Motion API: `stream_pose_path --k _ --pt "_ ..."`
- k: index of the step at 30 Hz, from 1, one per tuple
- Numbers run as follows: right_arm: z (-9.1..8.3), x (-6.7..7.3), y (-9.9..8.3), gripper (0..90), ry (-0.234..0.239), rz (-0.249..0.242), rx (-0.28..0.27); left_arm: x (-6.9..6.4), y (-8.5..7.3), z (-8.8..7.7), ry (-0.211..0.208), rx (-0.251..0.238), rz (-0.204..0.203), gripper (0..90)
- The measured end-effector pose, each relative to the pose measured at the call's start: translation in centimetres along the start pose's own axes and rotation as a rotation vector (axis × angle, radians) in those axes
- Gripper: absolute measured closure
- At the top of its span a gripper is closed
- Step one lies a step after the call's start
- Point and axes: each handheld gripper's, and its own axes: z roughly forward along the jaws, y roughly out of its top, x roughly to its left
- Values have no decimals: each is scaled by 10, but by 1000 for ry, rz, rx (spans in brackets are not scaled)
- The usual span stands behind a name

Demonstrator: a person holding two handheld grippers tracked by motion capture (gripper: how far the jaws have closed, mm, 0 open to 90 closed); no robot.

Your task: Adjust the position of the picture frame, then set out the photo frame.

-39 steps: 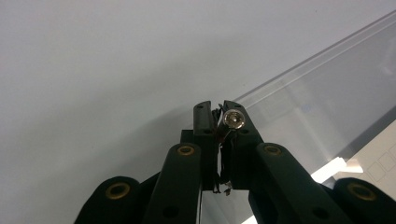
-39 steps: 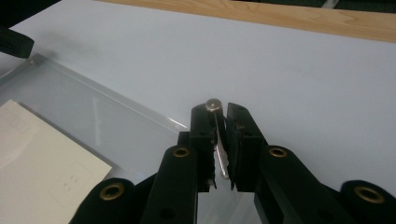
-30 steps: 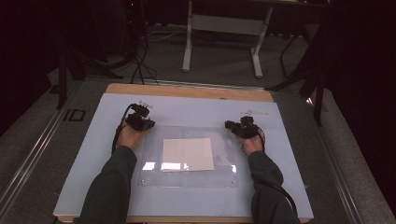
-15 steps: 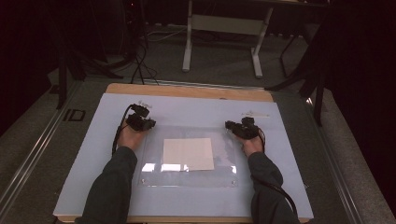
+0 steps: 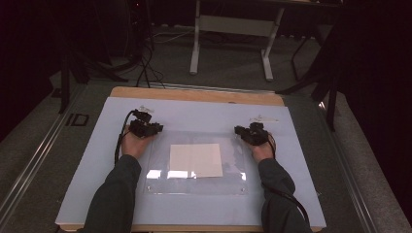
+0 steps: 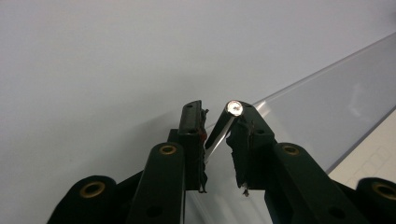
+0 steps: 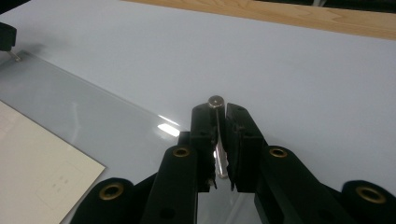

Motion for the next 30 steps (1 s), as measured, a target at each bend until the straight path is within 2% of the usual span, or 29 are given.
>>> stream_pose_path --k 4,8,11,14,17,19,22,24,26,30 --pt "0 0 -1 819 -2 2 -6 -1 -3 -7 12 -61 3 657" --pt "0 1 -1 818 -7 5 -10 0 -7 -15 18 -99 7 627" --pt "-1 1 -2 812 -4 13 -12 1 -9 -18 28 -111 17 542" --pt "-2 0 -3 802 -4 17 -20 4 -11 -21 13 -125 18 521" --pt "-5 0 -4 794 -3 11 -28 7 -14 -24 4 -151 0 512" --pt "-7 0 -4 794 -3 11 -41 8 -16 -25 -2 -163 0 537" --pt "-11 1 -3 788 -6 12 -58 9 -18 -26 9 -175 7 640" --pt "-13 1 -3 789 -10 5 -61 6 -18 -25 11 -180 34 692" --pt "-13 2 -3 797 -16 -1 -60 1 -17 -24 38 -179 72 745" --pt "-12 4 -3 811 -24 -2 -67 -2 -16 -22 33 -183 77 820"
